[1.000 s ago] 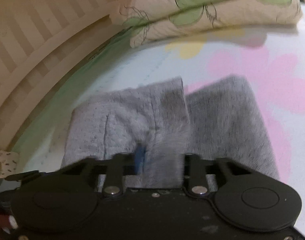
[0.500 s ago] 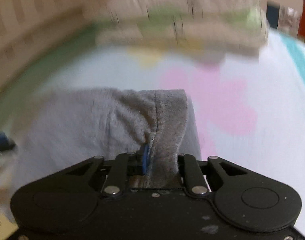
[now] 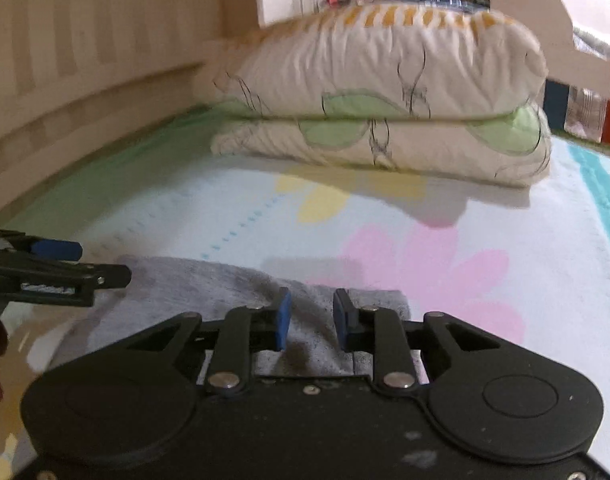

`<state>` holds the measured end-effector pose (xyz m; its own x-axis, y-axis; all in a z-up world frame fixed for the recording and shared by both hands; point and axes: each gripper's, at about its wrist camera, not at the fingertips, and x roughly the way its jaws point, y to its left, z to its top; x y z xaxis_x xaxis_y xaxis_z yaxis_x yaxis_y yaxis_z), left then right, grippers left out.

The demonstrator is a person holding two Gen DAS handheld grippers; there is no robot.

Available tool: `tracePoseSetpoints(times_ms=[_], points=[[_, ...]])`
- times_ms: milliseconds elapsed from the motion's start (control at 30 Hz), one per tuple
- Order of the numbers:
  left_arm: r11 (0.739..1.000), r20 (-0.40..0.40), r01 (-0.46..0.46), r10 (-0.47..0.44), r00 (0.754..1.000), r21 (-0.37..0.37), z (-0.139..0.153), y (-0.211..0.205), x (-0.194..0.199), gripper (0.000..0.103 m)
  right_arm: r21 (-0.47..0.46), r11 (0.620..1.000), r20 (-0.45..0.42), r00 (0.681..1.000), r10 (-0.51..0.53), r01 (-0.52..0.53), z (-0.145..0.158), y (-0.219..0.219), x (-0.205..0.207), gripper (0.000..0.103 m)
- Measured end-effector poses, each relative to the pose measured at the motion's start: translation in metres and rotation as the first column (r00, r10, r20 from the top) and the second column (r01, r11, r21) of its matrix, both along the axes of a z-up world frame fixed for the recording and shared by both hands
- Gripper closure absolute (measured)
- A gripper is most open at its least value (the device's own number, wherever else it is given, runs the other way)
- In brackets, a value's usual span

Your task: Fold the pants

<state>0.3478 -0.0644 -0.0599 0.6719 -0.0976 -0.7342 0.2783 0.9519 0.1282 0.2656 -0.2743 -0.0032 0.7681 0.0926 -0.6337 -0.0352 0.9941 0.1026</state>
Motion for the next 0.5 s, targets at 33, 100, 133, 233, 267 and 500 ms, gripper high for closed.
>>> tracePoseSetpoints(times_ms=[33,100,133,233,267,500], points=[[1.000,-0.012,-0.020,0.020,1.000,0.018,-0.008,0.001,0.005,0.022,-0.012,1.000,-0.026,1.000,-0.016,0.016,-0.005,0.001,0.005,0.078],[0.999,-0.041,-0.035,0.036,0.999,0.014,-0.022,0.005,0.014,0.015,-0.060,0.997,-0.090,0.995,-0.048,0.042,-0.021,0.001,0.020,0.078],[0.999,-0.057,-0.050,0.050,0.997,0.001,-0.027,0.008,0.018,0.010,-0.073,0.997,-0.110,0.993,-0.048,0.040,-0.030,0.002,0.021,0.079],[0.996,-0.091,-0.089,0.085,0.992,-0.032,-0.031,0.016,0.027,0.005,-0.059,0.996,-0.094,0.993,-0.066,0.060,-0.040,0.001,0.017,0.079],[0.996,-0.098,-0.084,0.080,0.992,-0.035,-0.029,0.017,0.029,0.005,-0.060,0.996,-0.096,0.993,-0.072,0.066,-0.039,0.002,0.017,0.079],[0.981,-0.079,-0.030,0.015,0.997,-0.189,0.007,0.056,-0.009,0.006,-0.078,0.996,-0.069,0.997,-0.046,0.041,-0.019,-0.001,0.001,0.034]])
